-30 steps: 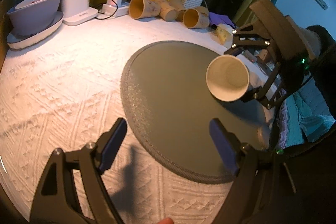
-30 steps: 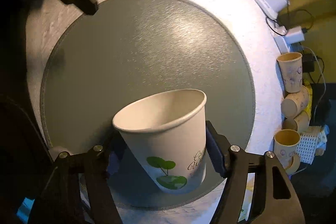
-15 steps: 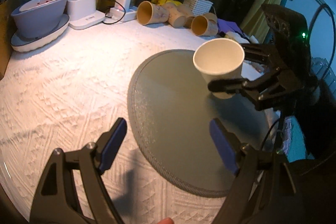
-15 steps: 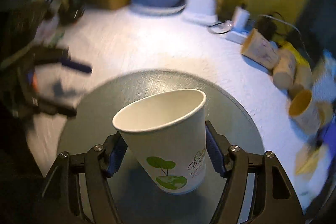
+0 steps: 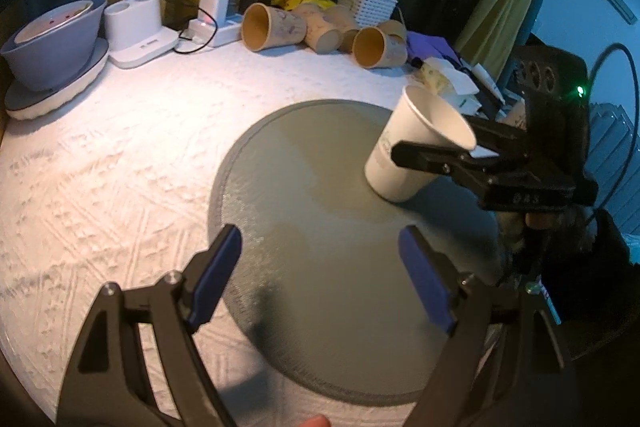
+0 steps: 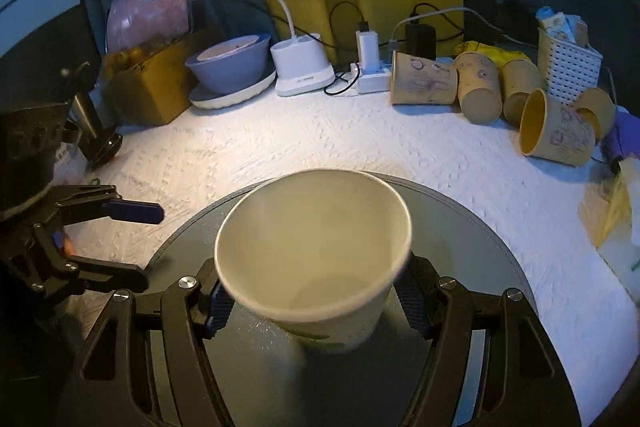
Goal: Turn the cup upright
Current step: 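Rotate the right gripper to turn the cup rim-up, then lower the upright cup onto the mat and open the right gripper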
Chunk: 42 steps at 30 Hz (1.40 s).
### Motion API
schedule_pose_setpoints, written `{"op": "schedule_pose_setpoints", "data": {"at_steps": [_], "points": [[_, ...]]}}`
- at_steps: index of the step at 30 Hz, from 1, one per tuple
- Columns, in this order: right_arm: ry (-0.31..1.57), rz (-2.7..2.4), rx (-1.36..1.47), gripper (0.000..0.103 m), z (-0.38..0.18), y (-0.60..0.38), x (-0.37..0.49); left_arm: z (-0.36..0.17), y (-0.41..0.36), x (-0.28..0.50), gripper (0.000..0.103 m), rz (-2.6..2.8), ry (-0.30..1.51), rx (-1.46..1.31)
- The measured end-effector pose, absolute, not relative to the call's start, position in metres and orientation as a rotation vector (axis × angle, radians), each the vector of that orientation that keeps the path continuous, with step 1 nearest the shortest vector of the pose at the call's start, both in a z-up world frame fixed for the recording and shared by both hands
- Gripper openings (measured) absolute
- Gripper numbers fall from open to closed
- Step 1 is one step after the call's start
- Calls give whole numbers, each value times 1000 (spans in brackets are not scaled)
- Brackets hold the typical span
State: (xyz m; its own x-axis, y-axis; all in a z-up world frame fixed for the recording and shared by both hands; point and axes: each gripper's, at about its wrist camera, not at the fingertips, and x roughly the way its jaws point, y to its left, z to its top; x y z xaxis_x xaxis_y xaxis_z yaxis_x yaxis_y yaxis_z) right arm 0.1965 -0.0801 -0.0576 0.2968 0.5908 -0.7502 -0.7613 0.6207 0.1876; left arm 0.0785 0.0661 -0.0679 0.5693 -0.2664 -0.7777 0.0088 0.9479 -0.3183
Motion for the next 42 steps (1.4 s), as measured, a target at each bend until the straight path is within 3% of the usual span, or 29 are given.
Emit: {"op": "schedule_pose_setpoints", "data": {"at_steps": [42], "points": [[823,697,-231,77,-29,-140,96,-32,0,27,83,-214,850,-236]]}}
